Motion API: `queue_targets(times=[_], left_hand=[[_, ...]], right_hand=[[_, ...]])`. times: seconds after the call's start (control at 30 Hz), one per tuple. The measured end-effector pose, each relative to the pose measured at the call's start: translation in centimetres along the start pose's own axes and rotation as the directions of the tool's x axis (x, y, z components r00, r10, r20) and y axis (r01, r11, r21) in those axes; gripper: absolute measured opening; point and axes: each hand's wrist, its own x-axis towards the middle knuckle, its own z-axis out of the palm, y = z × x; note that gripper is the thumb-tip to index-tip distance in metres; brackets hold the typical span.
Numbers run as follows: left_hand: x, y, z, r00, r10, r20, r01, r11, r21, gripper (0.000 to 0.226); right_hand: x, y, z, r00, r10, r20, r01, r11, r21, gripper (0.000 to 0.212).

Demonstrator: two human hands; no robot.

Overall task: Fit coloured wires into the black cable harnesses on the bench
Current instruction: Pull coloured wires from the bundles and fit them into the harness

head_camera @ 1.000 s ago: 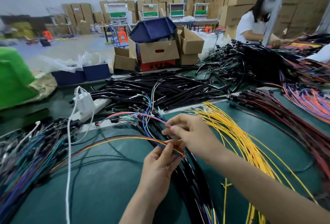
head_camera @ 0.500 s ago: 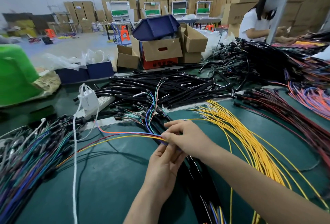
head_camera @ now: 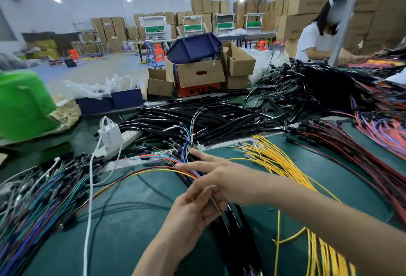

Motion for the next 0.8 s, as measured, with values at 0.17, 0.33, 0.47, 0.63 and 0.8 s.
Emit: queue_targets(times=[0.17, 0.33, 0.47, 0.63, 0.8], left_hand=[[-1.4, 4.9, 0.3, 0.992, -0.127, 0.010, 0.118, 0.947, 0.298, 0.015], [-1.7, 13.2, 2.7, 0.993, -0.041, 0.110, -0.066, 0.577, 0.814, 0.018], [-1.7, 20.7, 6.9, 0.947, 0.173, 0.272, -0.302, 0.177, 0.937, 0.032], [-1.6, 23.1, 9.8, 0.871, 0.336, 0.359, -0.457, 0.283, 0.843, 0.022], [0.0, 16.8, 6.3, 0.947, 0.178, 0.266, -0.318, 0.424, 0.848, 0.019]], right_hand=[[0.7, 0.6, -3.0, 0.991, -0.133, 0.019, 0.128, 0.892, -0.433, 0.032], [1.5, 0.4, -5.8, 0.961, -0.210, -0.179, 0.115, 0.894, -0.432, 0.024], [2.1, -0.4, -12.0, 0.852, -0.246, -0.462, -0.039, 0.850, -0.525, 0.036], [1.4, -1.4, -18.1, 0.727, -0.452, -0.516, -0.115, 0.662, -0.741, 0.046], [-0.6, 0.1, -12.7, 0.858, -0.291, -0.422, -0.106, 0.705, -0.701, 0.043]])
